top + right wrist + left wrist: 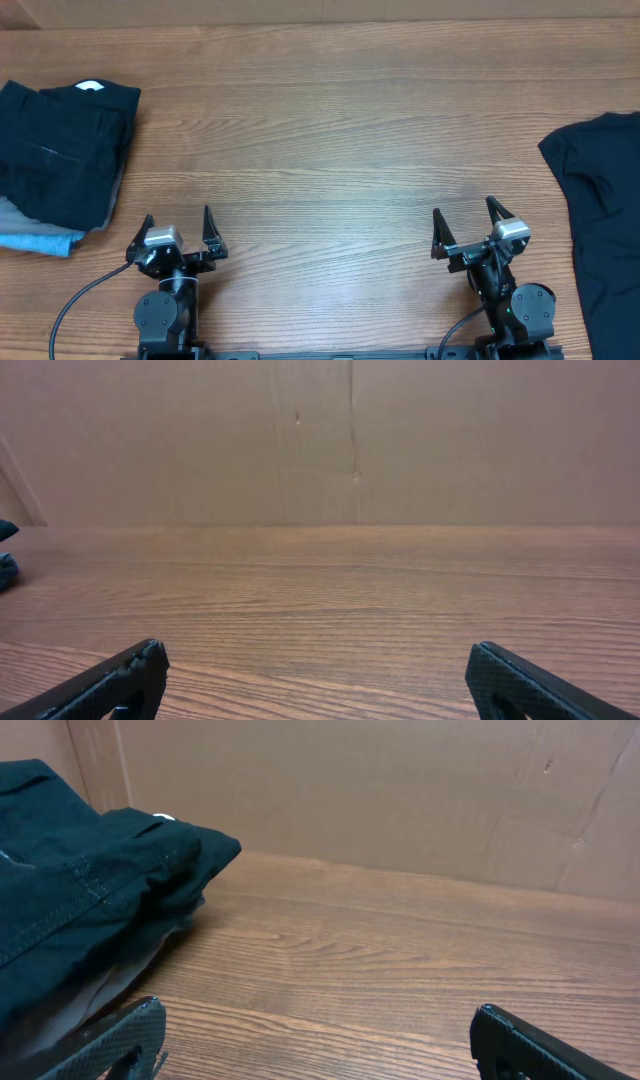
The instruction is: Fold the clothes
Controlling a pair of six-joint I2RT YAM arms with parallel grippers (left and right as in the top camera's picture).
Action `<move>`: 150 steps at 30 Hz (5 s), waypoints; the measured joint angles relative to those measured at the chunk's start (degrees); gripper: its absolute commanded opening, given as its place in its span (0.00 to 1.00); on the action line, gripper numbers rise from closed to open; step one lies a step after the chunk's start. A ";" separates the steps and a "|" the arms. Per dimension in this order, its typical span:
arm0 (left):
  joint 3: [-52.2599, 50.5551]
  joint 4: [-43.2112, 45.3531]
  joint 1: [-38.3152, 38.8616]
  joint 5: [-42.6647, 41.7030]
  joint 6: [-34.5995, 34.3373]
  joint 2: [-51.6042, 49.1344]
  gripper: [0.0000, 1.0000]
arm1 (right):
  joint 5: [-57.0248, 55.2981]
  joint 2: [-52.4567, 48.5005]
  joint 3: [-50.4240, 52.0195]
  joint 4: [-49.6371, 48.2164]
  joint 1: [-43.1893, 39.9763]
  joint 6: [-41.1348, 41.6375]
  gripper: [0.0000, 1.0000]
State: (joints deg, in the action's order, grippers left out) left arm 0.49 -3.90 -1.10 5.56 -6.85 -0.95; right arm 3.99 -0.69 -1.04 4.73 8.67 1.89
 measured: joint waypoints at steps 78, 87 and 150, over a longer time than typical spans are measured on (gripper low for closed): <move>0.00 -0.04 0.02 -0.09 0.00 0.09 1.00 | -21.27 -36.04 -70.27 47.84 0.00 6.95 1.00; 0.00 -0.17 0.00 -0.48 0.00 0.09 1.00 | -20.63 -74.93 -97.09 65.20 -16.13 4.07 1.00; 0.00 -0.15 0.00 -0.59 0.00 0.09 1.00 | 4.68 -118.57 -94.44 50.60 -45.42 25.33 0.04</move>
State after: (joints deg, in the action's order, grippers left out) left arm 0.49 -4.05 -1.10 4.97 -6.85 -0.86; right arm 8.67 -119.26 -95.48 55.33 -36.75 27.22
